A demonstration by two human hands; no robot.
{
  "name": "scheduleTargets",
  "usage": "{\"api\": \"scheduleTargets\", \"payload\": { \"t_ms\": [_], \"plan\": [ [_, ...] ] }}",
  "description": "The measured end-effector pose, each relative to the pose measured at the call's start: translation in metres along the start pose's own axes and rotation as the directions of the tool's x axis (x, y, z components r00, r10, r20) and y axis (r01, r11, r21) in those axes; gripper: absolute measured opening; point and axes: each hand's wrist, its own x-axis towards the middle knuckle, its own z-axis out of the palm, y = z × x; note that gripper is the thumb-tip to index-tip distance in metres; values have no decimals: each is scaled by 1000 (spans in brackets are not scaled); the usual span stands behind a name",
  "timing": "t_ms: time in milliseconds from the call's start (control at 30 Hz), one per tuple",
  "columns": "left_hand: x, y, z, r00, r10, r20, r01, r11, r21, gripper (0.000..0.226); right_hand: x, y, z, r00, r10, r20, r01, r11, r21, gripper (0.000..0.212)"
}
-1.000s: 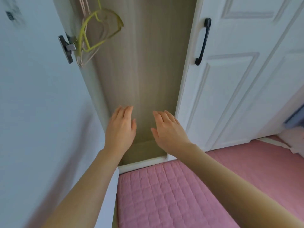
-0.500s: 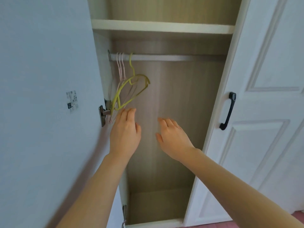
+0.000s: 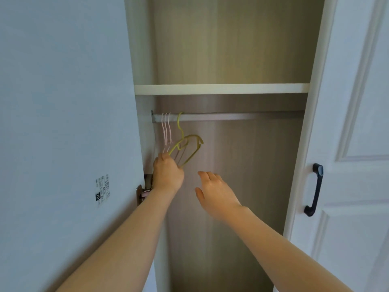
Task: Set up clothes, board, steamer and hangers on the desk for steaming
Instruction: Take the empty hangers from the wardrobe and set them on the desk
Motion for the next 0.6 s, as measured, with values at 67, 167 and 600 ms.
{"api": "scheduleTargets", "payload": {
  "t_ms": [67,167,600],
  "plan": [
    [8,-1,2,1000,-2,15,2,1000,23,49,7,2,2,1000,6,-3,-6,1000,8,48],
    [19,-2,5,999,-34,33,33,999,19,46,15,7,5,1000,27,5,-28,999,25,48],
    [40,7,16,971,-211,108,236,904,-357,36,50,17,1,983,179,34,-178,900,398,49]
  ]
}}
